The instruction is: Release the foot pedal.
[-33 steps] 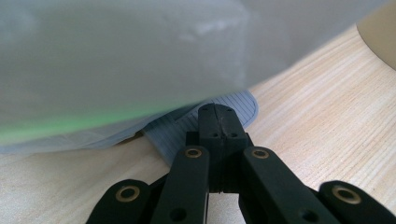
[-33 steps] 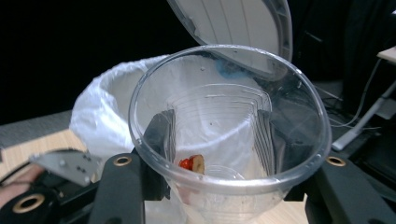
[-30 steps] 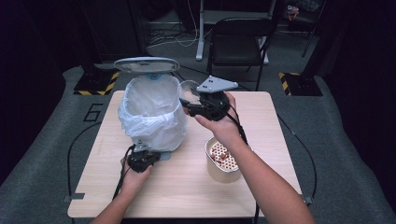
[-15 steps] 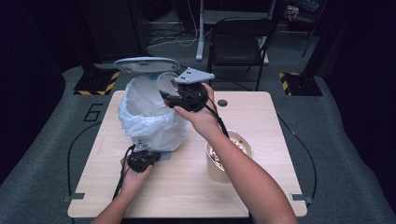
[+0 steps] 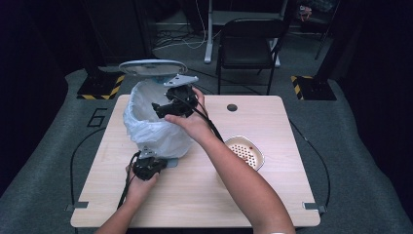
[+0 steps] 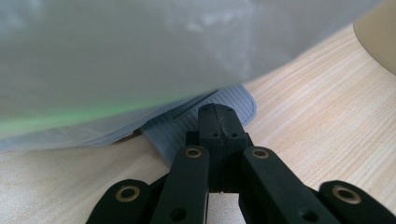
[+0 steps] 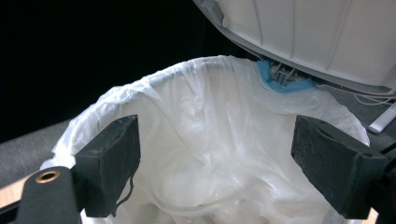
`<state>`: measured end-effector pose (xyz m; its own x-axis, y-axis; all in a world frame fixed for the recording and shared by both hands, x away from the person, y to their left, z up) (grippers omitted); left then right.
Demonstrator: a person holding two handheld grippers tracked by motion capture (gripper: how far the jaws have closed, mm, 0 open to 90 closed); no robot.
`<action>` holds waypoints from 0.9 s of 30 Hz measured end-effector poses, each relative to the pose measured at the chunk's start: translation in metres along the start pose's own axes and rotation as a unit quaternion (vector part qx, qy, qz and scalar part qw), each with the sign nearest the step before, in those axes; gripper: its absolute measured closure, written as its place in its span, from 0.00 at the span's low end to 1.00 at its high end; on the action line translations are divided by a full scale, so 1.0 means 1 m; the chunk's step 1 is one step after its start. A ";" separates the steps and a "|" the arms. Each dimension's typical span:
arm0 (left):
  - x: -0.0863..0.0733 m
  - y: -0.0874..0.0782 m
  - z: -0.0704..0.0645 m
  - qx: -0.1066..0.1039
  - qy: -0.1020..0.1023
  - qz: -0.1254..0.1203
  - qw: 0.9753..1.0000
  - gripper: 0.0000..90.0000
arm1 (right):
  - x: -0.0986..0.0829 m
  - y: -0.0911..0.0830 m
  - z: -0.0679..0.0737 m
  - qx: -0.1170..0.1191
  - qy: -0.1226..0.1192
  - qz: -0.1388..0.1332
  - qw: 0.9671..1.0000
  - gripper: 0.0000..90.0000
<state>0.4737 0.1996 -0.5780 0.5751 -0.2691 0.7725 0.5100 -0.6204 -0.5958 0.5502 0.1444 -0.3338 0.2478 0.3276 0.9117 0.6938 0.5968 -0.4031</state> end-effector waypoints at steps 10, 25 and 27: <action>0.002 0.000 -0.001 -0.004 -0.014 -0.013 1.000 1.00 | -0.006 -0.030 -0.004 0.005 -0.021 -0.001 1.000 0.21; 0.010 -0.035 0.020 0.013 -0.092 -0.056 0.994 0.64 | -0.060 -0.105 -0.042 -0.030 -0.035 0.000 0.999 0.30; 0.008 -0.037 0.022 0.018 -0.094 -0.051 0.994 0.63 | -0.067 -0.112 -0.046 -0.035 -0.033 -0.003 0.999 0.31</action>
Point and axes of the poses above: each handheld gripper's, and its own axes: y roughly forward along the jaws, x roughly out of its top, z roughly to its left, the point moved 10 cm from there along y, roughly forward along the jaws, and after that the axes turned 7 degrees about -x, right-handed, at the moved point
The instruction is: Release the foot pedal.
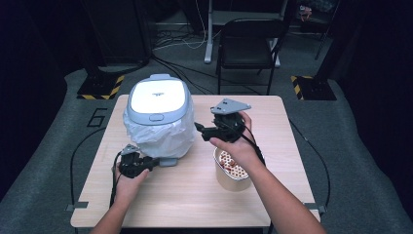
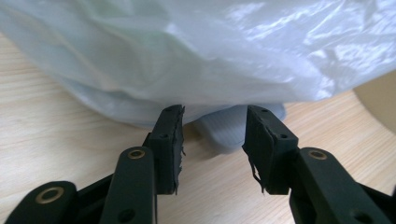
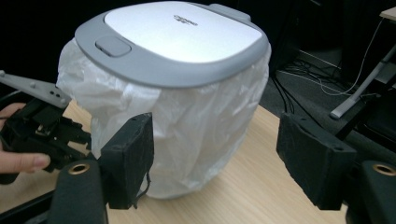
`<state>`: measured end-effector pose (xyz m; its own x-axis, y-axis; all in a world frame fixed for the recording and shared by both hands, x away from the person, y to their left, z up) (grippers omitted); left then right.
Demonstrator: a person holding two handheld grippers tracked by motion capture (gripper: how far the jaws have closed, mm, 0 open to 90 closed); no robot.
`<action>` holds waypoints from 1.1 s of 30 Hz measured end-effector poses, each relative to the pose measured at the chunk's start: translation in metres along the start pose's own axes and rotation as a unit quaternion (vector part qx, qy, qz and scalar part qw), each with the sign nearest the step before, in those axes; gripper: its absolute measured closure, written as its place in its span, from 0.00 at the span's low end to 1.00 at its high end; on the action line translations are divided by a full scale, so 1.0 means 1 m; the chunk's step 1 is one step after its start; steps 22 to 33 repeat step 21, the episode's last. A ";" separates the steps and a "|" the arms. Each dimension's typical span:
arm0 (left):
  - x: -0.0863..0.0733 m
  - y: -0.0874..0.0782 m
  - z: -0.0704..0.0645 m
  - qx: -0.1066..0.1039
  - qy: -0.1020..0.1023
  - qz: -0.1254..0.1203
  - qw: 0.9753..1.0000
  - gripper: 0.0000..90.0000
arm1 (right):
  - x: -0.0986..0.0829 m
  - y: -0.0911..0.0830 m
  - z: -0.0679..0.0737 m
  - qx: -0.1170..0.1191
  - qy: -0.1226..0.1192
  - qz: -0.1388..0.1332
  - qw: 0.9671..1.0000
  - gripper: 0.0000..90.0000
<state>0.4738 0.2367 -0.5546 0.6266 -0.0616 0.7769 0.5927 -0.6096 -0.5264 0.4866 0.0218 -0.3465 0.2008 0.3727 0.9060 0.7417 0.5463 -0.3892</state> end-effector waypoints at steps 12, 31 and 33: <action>0.001 -0.018 0.028 0.047 0.001 0.002 0.999 0.55 | -0.045 -0.045 -0.026 -0.024 0.030 -0.003 0.999 0.32; -0.001 -0.030 0.050 0.081 -0.013 0.002 0.997 0.50 | -0.091 -0.068 -0.043 -0.052 0.069 0.005 0.996 0.28; -0.001 -0.030 0.050 0.081 -0.013 0.002 0.997 0.50 | -0.091 -0.068 -0.043 -0.052 0.069 0.005 0.996 0.28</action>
Point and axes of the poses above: each handheld gripper's, and its own axes: y roughly forward along the jaws, x roughly out of its top, z roughly to its left, the point moved 10 cm from there along y, roughly forward along the jaws, and after that the axes turned 7 degrees about -x, right-handed, at the moved point
